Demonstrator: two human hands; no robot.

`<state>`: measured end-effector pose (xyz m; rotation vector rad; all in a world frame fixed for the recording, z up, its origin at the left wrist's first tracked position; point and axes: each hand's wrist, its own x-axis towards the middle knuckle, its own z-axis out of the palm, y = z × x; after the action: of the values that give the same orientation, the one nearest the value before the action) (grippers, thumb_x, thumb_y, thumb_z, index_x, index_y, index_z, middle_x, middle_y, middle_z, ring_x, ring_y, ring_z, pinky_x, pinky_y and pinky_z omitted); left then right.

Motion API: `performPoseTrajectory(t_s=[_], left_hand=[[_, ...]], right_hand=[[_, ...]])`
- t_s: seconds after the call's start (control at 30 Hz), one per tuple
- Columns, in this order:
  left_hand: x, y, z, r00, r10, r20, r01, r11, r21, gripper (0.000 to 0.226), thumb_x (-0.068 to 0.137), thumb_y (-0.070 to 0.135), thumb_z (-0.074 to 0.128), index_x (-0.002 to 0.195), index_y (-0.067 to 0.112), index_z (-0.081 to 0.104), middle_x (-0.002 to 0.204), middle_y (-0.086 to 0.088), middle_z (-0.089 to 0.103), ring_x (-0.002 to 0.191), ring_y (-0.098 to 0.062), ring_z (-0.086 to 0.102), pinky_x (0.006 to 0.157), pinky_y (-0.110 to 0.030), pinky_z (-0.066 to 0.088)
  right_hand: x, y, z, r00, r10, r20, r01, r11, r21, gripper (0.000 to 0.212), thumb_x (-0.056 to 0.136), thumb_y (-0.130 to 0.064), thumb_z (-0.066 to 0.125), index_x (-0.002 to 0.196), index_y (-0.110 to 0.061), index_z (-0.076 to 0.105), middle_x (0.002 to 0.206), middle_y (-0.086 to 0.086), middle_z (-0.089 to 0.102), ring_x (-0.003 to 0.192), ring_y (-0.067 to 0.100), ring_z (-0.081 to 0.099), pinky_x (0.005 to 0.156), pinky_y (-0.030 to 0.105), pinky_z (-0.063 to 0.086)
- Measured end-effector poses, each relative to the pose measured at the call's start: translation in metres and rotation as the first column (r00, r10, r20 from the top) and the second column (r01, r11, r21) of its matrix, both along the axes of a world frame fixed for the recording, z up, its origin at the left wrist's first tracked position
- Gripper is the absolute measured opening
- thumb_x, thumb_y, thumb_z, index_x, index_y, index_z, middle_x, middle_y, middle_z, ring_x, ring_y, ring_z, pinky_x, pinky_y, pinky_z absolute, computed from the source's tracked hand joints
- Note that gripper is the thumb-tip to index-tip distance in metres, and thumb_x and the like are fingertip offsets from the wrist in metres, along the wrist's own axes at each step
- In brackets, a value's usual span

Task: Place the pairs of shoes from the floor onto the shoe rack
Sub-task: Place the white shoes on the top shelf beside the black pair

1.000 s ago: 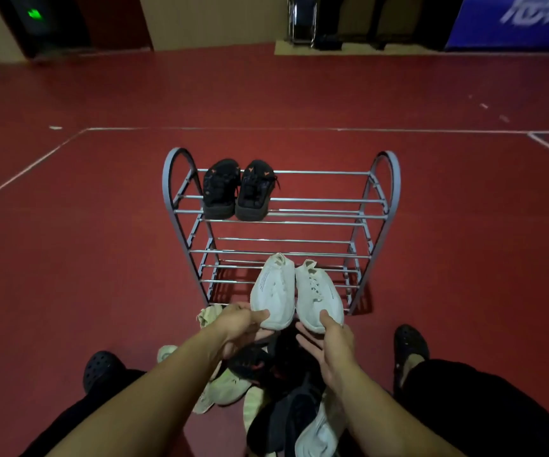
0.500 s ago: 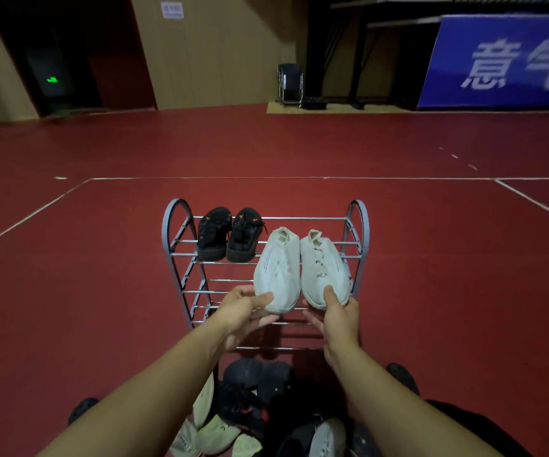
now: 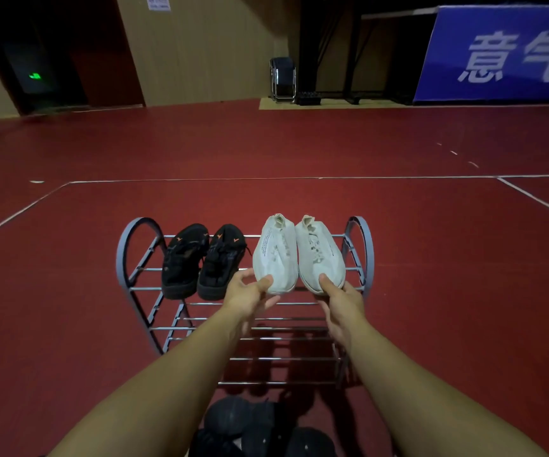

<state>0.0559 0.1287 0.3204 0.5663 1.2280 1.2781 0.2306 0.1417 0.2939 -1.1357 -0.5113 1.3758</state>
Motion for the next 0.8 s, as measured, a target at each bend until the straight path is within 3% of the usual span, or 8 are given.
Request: performPoseTrajectory(t_s=[0.13, 0.3, 0.37, 0.47, 0.57, 0.67, 0.73, 0.8], left_hand=[[0.007, 0.038, -0.019, 1.0, 0.004, -0.026, -0.005, 1.0, -0.016, 0.04, 0.092, 0.0, 0.066, 0.128, 0.004, 0.048, 0.118, -0.024, 0.065, 0.09, -0.03, 0.073, 0.065, -0.033, 0.063], [0.009, 0.059, -0.046, 0.962, -0.001, -0.273, -0.021, 0.997, -0.078, 0.039, 0.09, -0.003, 0.066, 0.126, -0.002, 0.05, 0.128, -0.024, 0.057, 0.1, -0.043, 0.066, 0.053, -0.035, 0.062], [0.004, 0.06, -0.051, 0.936, -0.013, -0.352, -0.014, 0.997, -0.073, 0.038, 0.091, 0.003, 0.068, 0.126, -0.001, 0.055, 0.118, -0.021, 0.063, 0.086, -0.037, 0.069, 0.054, -0.035, 0.062], [-0.001, 0.057, -0.057, 0.787, -0.154, -0.597, 0.115, 0.988, -0.103, 0.031, 0.094, 0.021, 0.063, 0.122, 0.006, 0.061, 0.088, -0.01, 0.068, 0.066, -0.03, 0.069, 0.059, -0.039, 0.063], [-0.003, 0.047, -0.058, 0.722, -0.259, -0.641, 0.238, 0.964, -0.122, 0.028, 0.101, 0.029, 0.051, 0.125, 0.015, 0.053, 0.093, -0.008, 0.065, 0.069, -0.03, 0.069, 0.058, -0.041, 0.062], [-0.012, 0.04, -0.059, 0.687, -0.25, -0.682, 0.285, 0.956, -0.063, 0.028, 0.101, 0.029, 0.049, 0.128, 0.023, 0.054, 0.092, -0.006, 0.066, 0.07, -0.026, 0.068, 0.063, -0.04, 0.06], [-0.021, 0.033, -0.062, 0.686, -0.236, -0.688, 0.304, 0.952, -0.024, 0.034, 0.1, 0.031, 0.052, 0.133, 0.023, 0.054, 0.089, -0.003, 0.066, 0.065, -0.018, 0.063, 0.068, -0.036, 0.056], [-0.034, 0.023, -0.07, 0.617, -0.219, -0.756, 0.316, 0.948, -0.016, 0.044, 0.095, 0.043, 0.054, 0.137, 0.028, 0.052, 0.09, 0.0, 0.067, 0.071, -0.017, 0.064, 0.079, -0.041, 0.056]], right_hand=[[0.004, 0.04, -0.021, 0.993, -0.037, 0.11, 0.039, 0.999, -0.013, 0.043, 0.087, -0.014, 0.074, 0.127, -0.013, 0.059, 0.119, 0.006, 0.07, 0.103, 0.02, 0.069, 0.083, 0.032, 0.055], [0.008, 0.052, -0.035, 0.911, 0.035, 0.41, -0.006, 0.997, -0.071, 0.042, 0.086, -0.015, 0.074, 0.122, -0.007, 0.055, 0.109, 0.008, 0.067, 0.085, 0.023, 0.073, 0.065, 0.028, 0.061], [0.01, 0.05, -0.038, 0.88, 0.048, 0.473, 0.0, 0.995, -0.101, 0.033, 0.088, -0.017, 0.071, 0.115, -0.012, 0.052, 0.108, 0.008, 0.066, 0.073, 0.024, 0.073, 0.062, 0.03, 0.06], [0.014, 0.044, -0.042, 0.816, 0.093, 0.57, -0.028, 0.992, -0.123, 0.033, 0.09, -0.027, 0.066, 0.117, -0.01, 0.057, 0.103, 0.008, 0.071, 0.057, 0.021, 0.071, 0.052, 0.029, 0.056], [0.015, 0.035, -0.039, 0.736, 0.165, 0.656, -0.115, 0.986, -0.118, 0.039, 0.096, -0.033, 0.057, 0.13, -0.014, 0.052, 0.099, 0.002, 0.068, 0.055, 0.016, 0.066, 0.045, 0.02, 0.049], [0.015, 0.025, -0.033, 0.683, 0.18, 0.708, -0.151, 0.983, -0.104, 0.046, 0.093, -0.045, 0.055, 0.132, -0.021, 0.052, 0.109, 0.0, 0.067, 0.075, 0.02, 0.07, 0.069, 0.031, 0.059], [0.015, 0.014, -0.031, 0.605, 0.153, 0.782, -0.091, 0.988, -0.123, 0.049, 0.09, -0.051, 0.053, 0.132, -0.025, 0.052, 0.109, 0.0, 0.069, 0.097, 0.029, 0.068, 0.088, 0.04, 0.053], [0.015, -0.004, -0.032, 0.496, 0.054, 0.866, -0.007, 0.998, -0.058, 0.04, 0.094, -0.049, 0.051, 0.127, -0.025, 0.052, 0.093, -0.005, 0.069, 0.097, 0.028, 0.065, 0.083, 0.039, 0.05]])
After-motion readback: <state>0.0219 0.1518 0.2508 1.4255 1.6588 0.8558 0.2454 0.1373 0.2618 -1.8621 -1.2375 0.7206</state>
